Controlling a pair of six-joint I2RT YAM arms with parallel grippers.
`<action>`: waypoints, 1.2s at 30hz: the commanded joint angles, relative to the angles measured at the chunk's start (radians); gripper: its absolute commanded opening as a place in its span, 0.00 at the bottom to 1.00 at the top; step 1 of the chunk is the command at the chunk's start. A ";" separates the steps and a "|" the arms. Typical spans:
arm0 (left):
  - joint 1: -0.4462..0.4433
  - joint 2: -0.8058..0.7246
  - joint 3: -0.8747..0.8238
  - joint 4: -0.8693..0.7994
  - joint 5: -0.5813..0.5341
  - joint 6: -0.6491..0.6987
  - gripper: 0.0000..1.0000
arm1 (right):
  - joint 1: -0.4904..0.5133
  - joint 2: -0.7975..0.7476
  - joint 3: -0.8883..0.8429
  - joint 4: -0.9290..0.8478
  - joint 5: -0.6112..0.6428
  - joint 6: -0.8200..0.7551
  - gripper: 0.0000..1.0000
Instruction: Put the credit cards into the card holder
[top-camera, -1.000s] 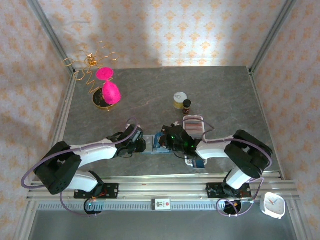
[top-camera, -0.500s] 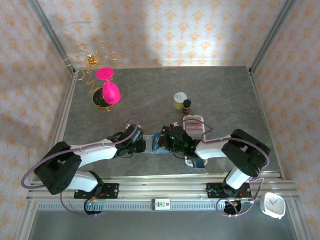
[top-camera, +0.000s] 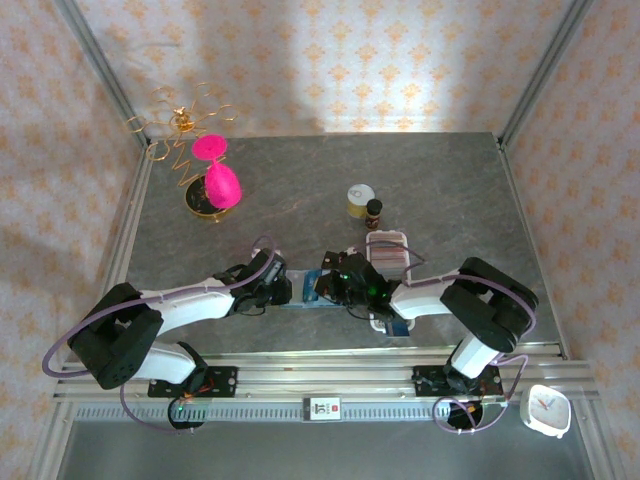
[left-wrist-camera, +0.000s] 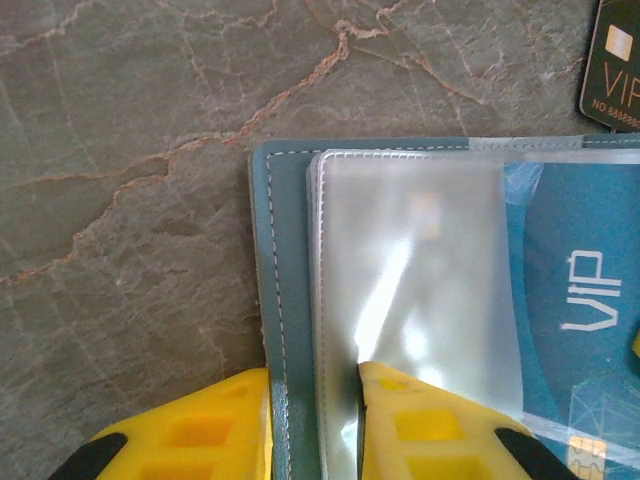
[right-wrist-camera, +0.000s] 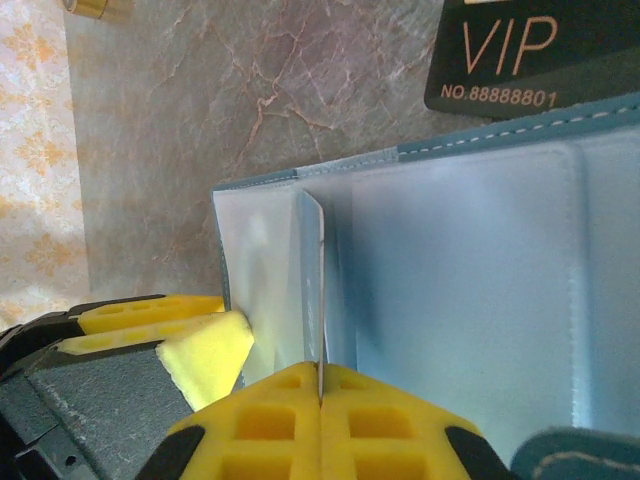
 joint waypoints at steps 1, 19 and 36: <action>-0.009 0.032 -0.047 -0.054 0.039 -0.004 0.25 | 0.009 0.035 0.002 -0.019 -0.035 0.014 0.00; -0.008 0.020 -0.090 0.080 0.078 -0.089 0.28 | 0.011 0.104 0.074 -0.015 -0.100 -0.036 0.00; -0.003 -0.014 -0.113 0.059 0.057 -0.075 0.27 | 0.011 0.016 0.173 -0.369 0.093 -0.169 0.29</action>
